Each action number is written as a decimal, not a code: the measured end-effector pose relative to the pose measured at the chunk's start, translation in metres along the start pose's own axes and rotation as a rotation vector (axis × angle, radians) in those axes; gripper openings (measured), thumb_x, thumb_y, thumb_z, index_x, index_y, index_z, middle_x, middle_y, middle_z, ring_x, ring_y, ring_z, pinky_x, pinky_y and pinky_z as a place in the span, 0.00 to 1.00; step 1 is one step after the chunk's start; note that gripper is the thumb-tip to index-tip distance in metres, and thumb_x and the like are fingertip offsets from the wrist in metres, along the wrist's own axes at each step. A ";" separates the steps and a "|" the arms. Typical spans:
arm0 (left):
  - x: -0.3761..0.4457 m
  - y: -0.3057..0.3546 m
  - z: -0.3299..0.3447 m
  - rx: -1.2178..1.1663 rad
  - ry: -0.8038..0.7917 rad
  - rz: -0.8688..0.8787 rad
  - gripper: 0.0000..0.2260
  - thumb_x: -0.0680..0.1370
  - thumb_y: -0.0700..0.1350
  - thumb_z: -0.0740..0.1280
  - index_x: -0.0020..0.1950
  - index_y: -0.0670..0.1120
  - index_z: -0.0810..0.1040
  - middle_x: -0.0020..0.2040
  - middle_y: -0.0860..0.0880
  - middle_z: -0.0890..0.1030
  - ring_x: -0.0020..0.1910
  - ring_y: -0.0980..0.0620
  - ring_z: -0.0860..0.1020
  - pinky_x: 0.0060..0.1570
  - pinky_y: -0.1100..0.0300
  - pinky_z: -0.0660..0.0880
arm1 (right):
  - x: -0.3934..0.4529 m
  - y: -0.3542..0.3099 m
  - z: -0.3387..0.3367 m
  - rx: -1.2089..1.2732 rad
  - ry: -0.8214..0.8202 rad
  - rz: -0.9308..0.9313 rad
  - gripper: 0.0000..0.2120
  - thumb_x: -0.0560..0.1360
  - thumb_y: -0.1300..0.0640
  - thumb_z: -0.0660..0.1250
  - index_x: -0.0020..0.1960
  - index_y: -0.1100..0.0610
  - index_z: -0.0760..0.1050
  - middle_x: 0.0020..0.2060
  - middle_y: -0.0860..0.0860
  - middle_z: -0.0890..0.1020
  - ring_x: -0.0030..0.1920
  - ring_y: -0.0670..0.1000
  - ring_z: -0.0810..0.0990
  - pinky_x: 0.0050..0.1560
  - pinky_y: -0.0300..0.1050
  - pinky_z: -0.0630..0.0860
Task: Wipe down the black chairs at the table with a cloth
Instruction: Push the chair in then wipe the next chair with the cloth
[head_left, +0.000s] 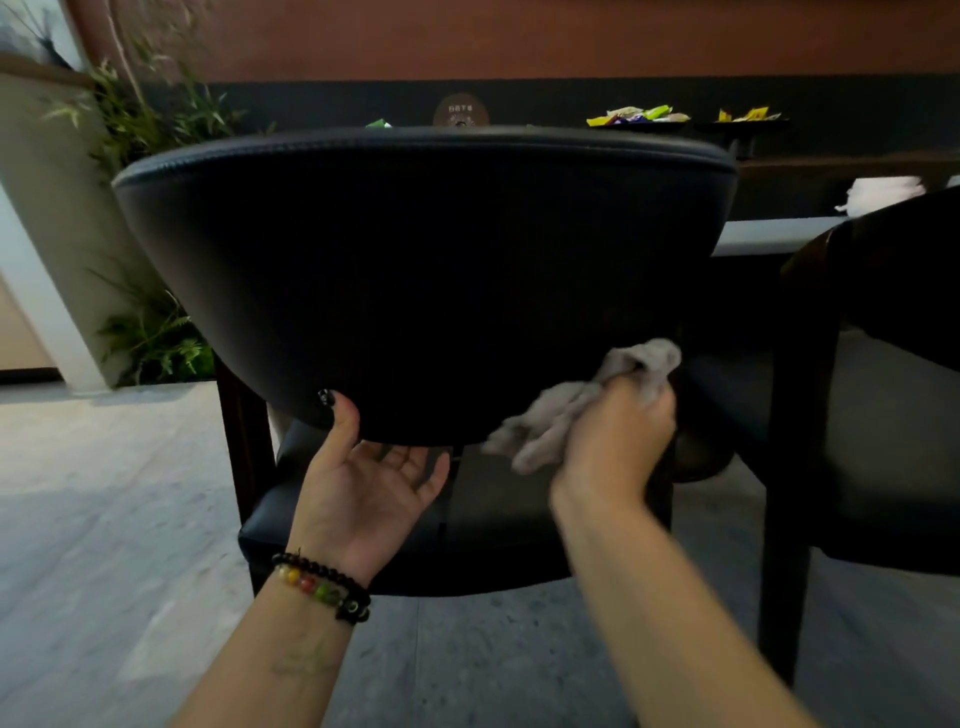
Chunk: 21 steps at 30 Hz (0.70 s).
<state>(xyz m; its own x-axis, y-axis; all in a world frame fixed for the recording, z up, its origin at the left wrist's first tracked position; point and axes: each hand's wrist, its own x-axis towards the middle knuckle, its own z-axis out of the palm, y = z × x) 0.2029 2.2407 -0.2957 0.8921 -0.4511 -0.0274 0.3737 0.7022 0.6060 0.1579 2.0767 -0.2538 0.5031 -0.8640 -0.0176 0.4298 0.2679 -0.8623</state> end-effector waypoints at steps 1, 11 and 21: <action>0.000 -0.001 0.000 0.007 -0.014 0.008 0.31 0.72 0.66 0.66 0.66 0.45 0.76 0.62 0.46 0.79 0.61 0.45 0.78 0.62 0.45 0.71 | -0.021 0.011 0.002 0.006 -0.025 -0.012 0.16 0.77 0.54 0.61 0.65 0.51 0.73 0.64 0.59 0.74 0.56 0.57 0.80 0.59 0.58 0.78; 0.001 -0.002 -0.003 0.079 0.010 0.073 0.31 0.75 0.65 0.59 0.70 0.46 0.72 0.67 0.43 0.76 0.68 0.42 0.73 0.67 0.44 0.67 | -0.072 0.035 0.002 0.260 -0.127 0.195 0.21 0.77 0.65 0.57 0.66 0.49 0.74 0.60 0.53 0.81 0.58 0.53 0.81 0.61 0.57 0.77; 0.000 -0.007 -0.001 0.059 0.106 0.074 0.30 0.71 0.65 0.66 0.66 0.48 0.75 0.60 0.48 0.81 0.60 0.48 0.80 0.61 0.48 0.70 | -0.006 -0.074 0.021 0.011 -0.143 -1.156 0.24 0.72 0.73 0.58 0.67 0.64 0.68 0.67 0.68 0.70 0.71 0.65 0.67 0.72 0.62 0.63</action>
<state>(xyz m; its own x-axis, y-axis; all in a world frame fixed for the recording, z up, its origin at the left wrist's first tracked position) 0.2002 2.2362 -0.3005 0.9395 -0.3367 -0.0627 0.2932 0.6961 0.6554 0.1391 2.0709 -0.1787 -0.1131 -0.5402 0.8339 0.6939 -0.6436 -0.3228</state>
